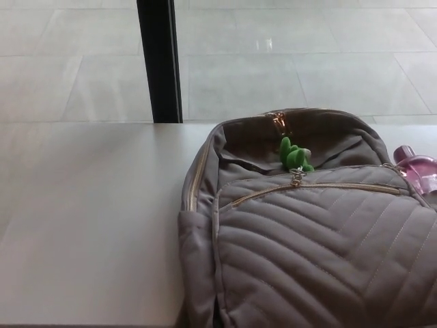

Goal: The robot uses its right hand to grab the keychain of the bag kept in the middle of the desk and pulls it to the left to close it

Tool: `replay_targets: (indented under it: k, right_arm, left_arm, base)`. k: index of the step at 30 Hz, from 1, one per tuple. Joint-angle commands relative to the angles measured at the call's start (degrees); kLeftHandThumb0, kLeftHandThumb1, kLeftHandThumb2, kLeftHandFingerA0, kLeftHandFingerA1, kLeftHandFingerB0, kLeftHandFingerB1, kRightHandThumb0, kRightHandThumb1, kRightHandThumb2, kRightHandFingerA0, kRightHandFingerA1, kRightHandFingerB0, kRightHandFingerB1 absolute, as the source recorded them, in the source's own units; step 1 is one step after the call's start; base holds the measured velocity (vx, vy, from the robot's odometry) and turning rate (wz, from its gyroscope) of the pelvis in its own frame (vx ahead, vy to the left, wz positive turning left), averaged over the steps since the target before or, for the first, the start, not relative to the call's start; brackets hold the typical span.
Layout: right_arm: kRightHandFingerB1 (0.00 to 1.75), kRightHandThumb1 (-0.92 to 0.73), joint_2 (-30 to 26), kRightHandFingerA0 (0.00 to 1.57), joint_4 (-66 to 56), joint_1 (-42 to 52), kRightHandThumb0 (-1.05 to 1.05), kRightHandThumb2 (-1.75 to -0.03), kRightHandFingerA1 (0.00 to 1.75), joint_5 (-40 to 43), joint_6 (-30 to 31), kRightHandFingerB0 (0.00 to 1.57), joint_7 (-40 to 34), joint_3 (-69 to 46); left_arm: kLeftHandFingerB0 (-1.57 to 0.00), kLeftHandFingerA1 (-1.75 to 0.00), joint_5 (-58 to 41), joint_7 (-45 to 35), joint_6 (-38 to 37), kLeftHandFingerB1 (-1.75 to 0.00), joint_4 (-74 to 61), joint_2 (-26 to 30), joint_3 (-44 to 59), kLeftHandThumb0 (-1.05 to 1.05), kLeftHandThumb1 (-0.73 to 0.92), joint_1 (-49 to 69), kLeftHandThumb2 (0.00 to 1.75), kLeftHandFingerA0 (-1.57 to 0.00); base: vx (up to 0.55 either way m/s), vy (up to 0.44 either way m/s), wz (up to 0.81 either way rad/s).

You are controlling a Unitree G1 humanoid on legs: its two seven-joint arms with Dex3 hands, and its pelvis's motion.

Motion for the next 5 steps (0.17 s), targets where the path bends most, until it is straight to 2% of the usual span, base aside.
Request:
replay_targets:
  k: [1,2,3,4,5]
  right_arm:
    - [0.33,-0.73,-0.56,0.43,7.44,7.21,-0.65,-0.62,0.55,-0.62,-16.85,0.19,1.35,4.02]
    - [0.34,-0.74,-0.76,0.41,8.23,8.82,-0.65,-0.62,0.57,-0.6,-18.12,0.18,3.69,4.54]
    - [0.34,-0.74,-0.67,0.41,8.59,9.88,-0.65,-0.62,0.57,-0.18,-19.33,0.18,5.72,4.75]
    - [0.51,-0.58,0.84,0.36,5.07,14.01,-0.69,-0.93,0.67,-0.08,-20.15,0.14,8.68,5.18]
    - [0.51,-0.58,1.45,0.36,3.63,15.84,-0.69,-0.93,0.67,-0.02,-20.54,0.14,10.01,5.35]
  left_arm:
    - [0.0,-1.11,-0.4,-5.37,-2.82,-0.75,3.01,0.24,0.66,-1.02,0.51,7.2,1.42,-0.73]
    - [-0.01,-1.09,-0.23,-6.61,-3.21,-0.75,3.38,0.19,0.4,-1.05,0.54,8.57,1.45,-0.67]
    - [-0.01,-1.09,-0.36,-7.73,-3.37,-0.75,3.57,0.17,0.39,-1.05,0.54,9.25,1.45,-0.67]
    - [-0.02,-1.17,0.23,-7.45,-3.65,-0.73,4.73,-0.29,-0.03,-1.05,0.55,10.64,1.45,-0.86]
    - [-0.02,-1.17,0.48,-7.35,-3.82,-0.73,5.26,-0.52,-0.2,-1.05,0.55,11.31,1.45,-0.86]
  base:
    - [0.0,0.0,0.0]
    - [0.0,0.0,0.0]
    - [0.0,0.0,0.0]
    - [0.0,0.0,0.0]
    - [0.0,0.0,0.0]
